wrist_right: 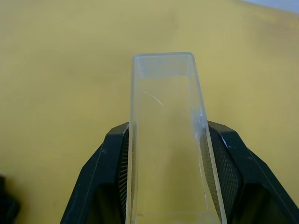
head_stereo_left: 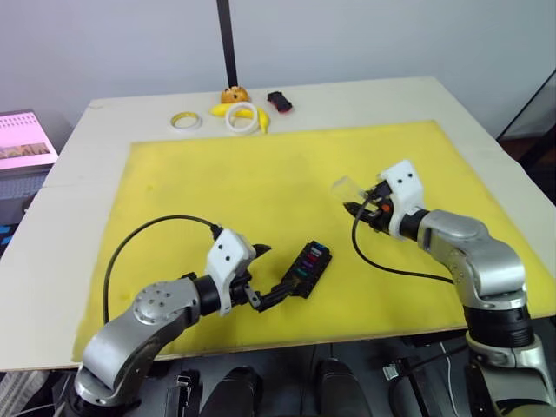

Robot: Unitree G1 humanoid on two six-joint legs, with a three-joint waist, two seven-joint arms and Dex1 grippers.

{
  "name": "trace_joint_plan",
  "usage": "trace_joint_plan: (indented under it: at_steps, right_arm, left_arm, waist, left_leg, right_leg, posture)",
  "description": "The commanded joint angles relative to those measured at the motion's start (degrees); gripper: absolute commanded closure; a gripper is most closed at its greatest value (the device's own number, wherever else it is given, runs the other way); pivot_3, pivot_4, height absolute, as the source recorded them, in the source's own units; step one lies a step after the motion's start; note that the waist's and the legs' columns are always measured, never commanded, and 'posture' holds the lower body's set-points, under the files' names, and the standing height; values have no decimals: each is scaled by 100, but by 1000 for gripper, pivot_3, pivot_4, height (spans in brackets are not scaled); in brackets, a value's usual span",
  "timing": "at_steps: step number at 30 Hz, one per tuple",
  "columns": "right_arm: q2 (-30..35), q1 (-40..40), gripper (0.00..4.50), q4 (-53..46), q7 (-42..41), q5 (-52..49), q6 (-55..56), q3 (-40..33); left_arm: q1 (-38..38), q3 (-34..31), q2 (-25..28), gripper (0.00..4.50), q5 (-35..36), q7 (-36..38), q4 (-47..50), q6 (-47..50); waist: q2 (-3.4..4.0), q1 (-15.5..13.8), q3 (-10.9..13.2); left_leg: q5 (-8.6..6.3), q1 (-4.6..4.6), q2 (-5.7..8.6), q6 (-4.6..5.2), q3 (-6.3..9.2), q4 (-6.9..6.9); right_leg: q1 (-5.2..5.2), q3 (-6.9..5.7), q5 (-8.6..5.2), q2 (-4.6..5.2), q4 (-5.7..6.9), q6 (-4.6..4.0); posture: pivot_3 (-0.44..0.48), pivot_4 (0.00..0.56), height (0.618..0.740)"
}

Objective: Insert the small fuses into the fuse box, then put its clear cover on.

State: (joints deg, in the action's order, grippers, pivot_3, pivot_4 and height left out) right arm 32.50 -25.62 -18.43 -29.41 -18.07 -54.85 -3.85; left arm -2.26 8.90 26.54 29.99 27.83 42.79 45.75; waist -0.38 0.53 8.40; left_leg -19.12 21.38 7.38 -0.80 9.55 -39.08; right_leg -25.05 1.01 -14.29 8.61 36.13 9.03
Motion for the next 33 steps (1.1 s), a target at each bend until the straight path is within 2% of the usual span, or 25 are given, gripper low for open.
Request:
trace_joint_plan:
  at_steps: [1,9,17,29,33]
  right_arm:
    - [35,-42,2774,-472,123,-183,-303,-232]
    - [118,-48,2774,-711,241,-365,-699,-380]
    - [223,9,2774,-837,280,-479,-872,-470]
    - [411,257,2774,-989,303,-617,-1090,-653]
    - [436,268,2774,-1083,333,-702,-1175,-685]
  left_arm:
    - [123,161,-49,0,-23,-155,268,-36]
    - [328,808,-120,0,-610,-546,238,-259]
    - [247,1427,-498,0,-1245,-904,-133,-451]
    - [-113,1878,-1191,0,-1771,-1301,-728,-177]
    - [-75,1932,-1196,0,-1853,-1276,-687,-239]
  waist:
    - [0,-4,0]
    - [0,-127,0]
    - [0,-131,0]
    - [0,-138,0]
    - [0,-135,0]
  left_leg:
    - [0,0,0,0,1,2]
    - [0,0,2,0,-4,-3]
    - [0,-1,2,0,-5,-4]
    - [0,-1,4,0,-4,-5]
    - [0,-2,2,0,-5,-4]
  right_leg:
    - [0,0,0,0,0,0]
    - [4,2,0,2,-4,0]
    - [5,2,0,2,-4,0]
    - [8,1,0,3,-5,0]
    - [6,1,0,1,-3,0]
  posture:
    - [0,150,740]
    - [0,150,740]
    - [0,150,740]
    - [0,150,740]
    - [0,150,740]
